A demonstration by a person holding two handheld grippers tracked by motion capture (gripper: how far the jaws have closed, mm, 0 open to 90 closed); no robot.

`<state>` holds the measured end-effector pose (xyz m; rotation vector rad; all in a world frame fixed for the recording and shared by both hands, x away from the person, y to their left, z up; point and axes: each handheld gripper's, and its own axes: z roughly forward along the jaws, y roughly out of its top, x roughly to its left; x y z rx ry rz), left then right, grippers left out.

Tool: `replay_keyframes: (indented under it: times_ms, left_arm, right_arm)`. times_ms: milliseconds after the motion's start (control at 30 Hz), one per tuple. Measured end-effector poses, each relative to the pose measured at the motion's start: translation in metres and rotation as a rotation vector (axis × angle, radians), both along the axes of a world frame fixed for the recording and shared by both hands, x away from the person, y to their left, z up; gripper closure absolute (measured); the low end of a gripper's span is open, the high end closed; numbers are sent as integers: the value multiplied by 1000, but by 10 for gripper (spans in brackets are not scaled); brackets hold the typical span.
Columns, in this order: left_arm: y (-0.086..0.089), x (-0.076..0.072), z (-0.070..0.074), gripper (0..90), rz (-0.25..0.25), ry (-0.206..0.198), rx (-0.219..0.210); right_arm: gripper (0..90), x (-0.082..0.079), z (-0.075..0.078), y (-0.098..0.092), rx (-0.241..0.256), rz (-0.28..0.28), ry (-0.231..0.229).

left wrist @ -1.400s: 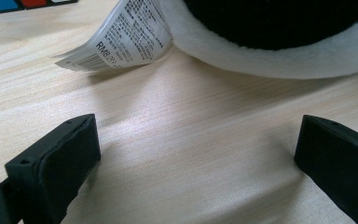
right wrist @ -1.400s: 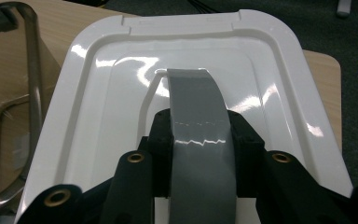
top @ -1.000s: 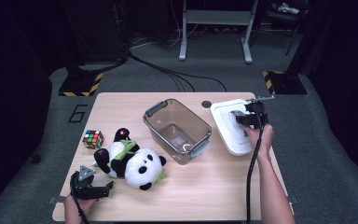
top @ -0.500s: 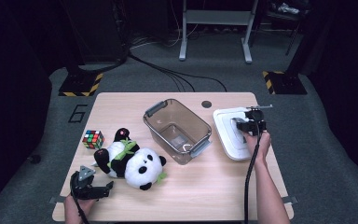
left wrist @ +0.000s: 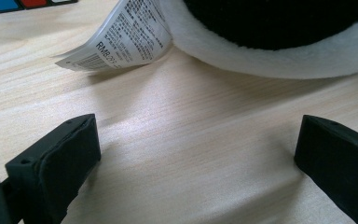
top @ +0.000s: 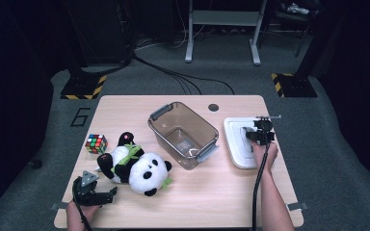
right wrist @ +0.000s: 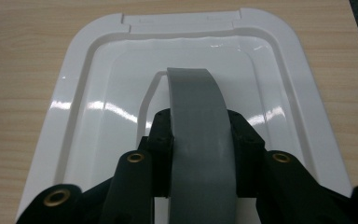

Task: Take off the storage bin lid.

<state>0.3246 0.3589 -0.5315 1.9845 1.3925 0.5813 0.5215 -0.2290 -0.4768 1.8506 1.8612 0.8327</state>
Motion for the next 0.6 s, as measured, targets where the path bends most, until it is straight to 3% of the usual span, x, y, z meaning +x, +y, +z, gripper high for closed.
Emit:
replay_keyframes:
  times_ms: [200,533,600]
  left_arm:
    - [0,0,0,1,0,0,0]
    - [0,0,0,1,-1,0,0]
    - [0,0,0,1,-1,1,1]
  right_arm:
    - [663,1,-7,4,-5,-25,16]
    - [655,3,-17,4,-26,-12,18]
    - [619,3,-17,4,-19,-16,19]
